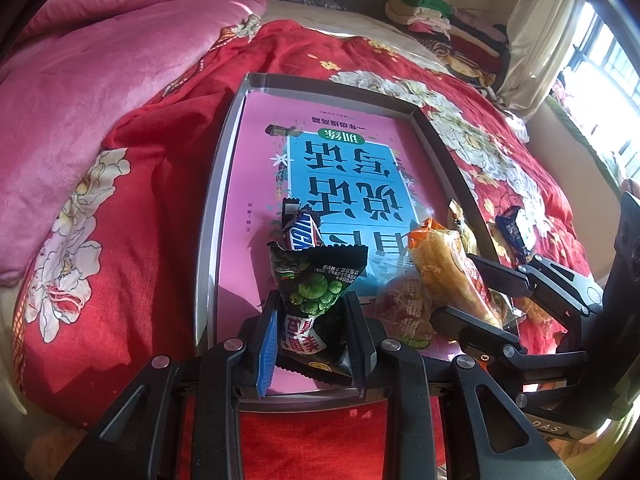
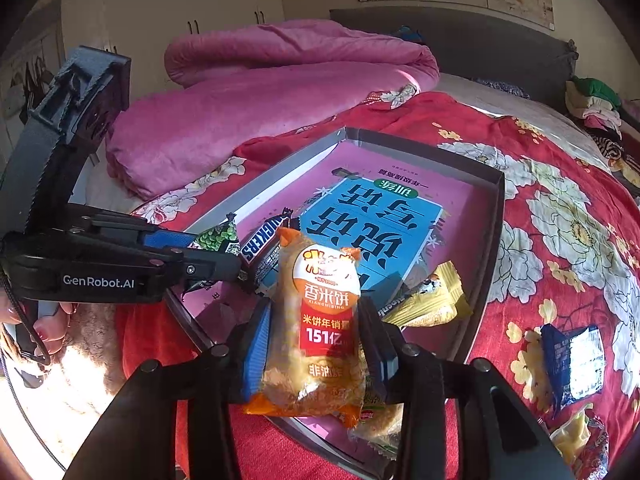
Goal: Organize snacks
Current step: 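Lower both held bags into the tray beside the Snickers bar, then open the left gripper on the pea bag while the right releases the rice-cracker bag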
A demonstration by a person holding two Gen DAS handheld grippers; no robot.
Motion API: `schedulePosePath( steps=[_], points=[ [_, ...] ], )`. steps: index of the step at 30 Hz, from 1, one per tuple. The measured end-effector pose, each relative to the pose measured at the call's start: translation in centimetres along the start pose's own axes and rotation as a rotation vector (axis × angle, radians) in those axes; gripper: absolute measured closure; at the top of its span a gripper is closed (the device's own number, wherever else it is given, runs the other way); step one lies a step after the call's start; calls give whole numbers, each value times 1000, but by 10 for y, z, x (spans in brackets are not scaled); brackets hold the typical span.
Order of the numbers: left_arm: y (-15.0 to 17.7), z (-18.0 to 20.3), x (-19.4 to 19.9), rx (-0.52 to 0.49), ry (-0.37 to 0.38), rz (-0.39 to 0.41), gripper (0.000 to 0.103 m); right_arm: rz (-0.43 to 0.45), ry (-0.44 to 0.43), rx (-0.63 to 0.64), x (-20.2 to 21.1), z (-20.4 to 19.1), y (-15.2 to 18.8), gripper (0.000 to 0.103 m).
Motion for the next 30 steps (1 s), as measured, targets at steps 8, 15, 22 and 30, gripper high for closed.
schedulePosePath(
  steps=[8,15,22,30],
  points=[
    [0,0,1,9,21,1,72,1,5,15,12,-1,6,50],
    [-1,5,1,-5,33,-1,67,-3,55,47,23,4,13,49],
    [-1,9,3,-20,40,5,59,-9,110,51,20,9,15,49],
    [-4,10,9,-1,84,33,47,-12,116,3,20,19,17,49]
  ],
)
Point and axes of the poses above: each gripper's, at about its wrist camera, not at the fingertips, and x roughly against the way its jaws point, z to its right, y to its underside, the point moved 6 cm from there along -x, roughly the way its jaws point, and after that the axes turned 2 degrees about -z, right-handed, at the moved point
